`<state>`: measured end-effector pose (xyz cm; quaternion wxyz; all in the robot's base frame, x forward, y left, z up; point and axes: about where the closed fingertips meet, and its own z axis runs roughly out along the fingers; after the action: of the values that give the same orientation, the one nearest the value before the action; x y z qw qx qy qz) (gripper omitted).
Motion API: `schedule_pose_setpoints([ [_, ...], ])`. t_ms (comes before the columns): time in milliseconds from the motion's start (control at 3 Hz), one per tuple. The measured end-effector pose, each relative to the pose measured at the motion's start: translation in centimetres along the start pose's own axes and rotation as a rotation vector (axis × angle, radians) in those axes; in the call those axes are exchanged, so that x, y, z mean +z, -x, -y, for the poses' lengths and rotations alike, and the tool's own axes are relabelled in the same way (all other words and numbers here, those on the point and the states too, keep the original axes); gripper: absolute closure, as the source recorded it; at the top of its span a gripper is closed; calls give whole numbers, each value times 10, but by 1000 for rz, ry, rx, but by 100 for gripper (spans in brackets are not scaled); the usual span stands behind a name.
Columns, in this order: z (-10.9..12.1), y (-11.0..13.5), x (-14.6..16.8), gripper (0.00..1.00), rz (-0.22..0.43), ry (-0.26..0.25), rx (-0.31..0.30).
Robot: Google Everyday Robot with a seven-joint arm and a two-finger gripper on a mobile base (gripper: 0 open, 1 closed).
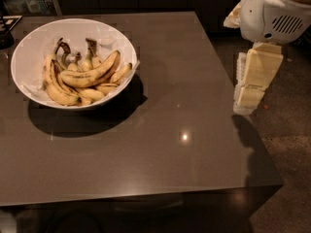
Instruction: Pick banana from white bowl
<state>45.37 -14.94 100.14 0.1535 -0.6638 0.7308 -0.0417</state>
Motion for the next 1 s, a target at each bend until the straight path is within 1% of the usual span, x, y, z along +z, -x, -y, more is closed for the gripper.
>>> schedule_pose_setpoints([
  [333, 16, 32, 5, 0, 35, -27, -42],
  [667, 39, 71, 13, 0, 45, -26, -98],
  [1000, 56, 106, 17, 0, 61, -16, -174],
])
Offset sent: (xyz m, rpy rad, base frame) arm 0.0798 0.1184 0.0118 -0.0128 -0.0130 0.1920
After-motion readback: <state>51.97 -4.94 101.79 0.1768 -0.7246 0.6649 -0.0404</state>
